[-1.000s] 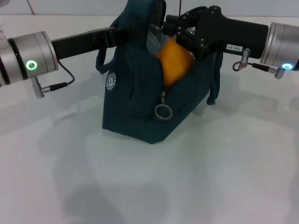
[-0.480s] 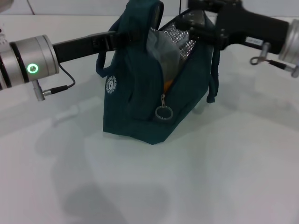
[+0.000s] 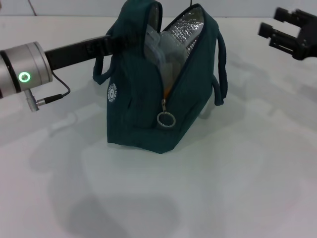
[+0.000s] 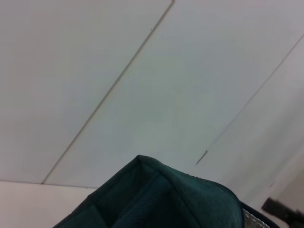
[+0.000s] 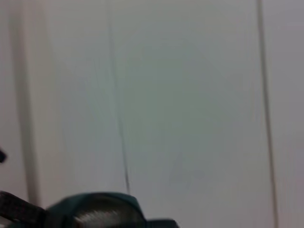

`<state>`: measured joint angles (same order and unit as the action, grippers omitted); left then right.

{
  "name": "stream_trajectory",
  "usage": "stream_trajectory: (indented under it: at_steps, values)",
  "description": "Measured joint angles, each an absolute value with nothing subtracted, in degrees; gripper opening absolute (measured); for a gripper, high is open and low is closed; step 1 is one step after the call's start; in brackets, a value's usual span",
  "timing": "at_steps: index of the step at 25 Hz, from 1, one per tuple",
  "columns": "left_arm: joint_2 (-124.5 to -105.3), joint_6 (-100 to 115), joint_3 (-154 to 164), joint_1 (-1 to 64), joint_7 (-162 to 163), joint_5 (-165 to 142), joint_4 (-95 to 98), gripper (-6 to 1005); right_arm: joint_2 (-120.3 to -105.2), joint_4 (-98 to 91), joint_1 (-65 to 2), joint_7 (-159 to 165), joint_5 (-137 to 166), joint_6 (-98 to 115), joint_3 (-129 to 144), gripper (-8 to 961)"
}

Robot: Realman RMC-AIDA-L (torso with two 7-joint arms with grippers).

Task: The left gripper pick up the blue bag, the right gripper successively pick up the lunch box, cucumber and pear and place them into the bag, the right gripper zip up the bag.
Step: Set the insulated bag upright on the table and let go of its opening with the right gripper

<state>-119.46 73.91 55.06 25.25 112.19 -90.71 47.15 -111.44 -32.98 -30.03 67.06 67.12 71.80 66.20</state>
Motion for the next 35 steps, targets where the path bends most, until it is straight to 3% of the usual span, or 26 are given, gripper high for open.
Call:
stream_trajectory:
  at_steps: [12, 20, 35]
  values:
    - [-119.53, 74.0, 55.2, 25.2, 112.1, -90.6, 47.1, 39, -111.91, -26.8, -34.7, 68.8, 72.0, 66.0, 66.8, 617]
    - [-119.61, 74.1, 55.4, 25.3, 112.1, -90.5, 47.1, 39, -114.72, -26.0, -38.5, 68.8, 78.2, 60.6, 66.9, 609]
    - [-119.71, 74.0, 55.4, 25.6, 112.1, -90.5, 46.6, 39, -115.47, -26.3, -40.3, 66.4, 79.1, 56.5, 68.0, 599]
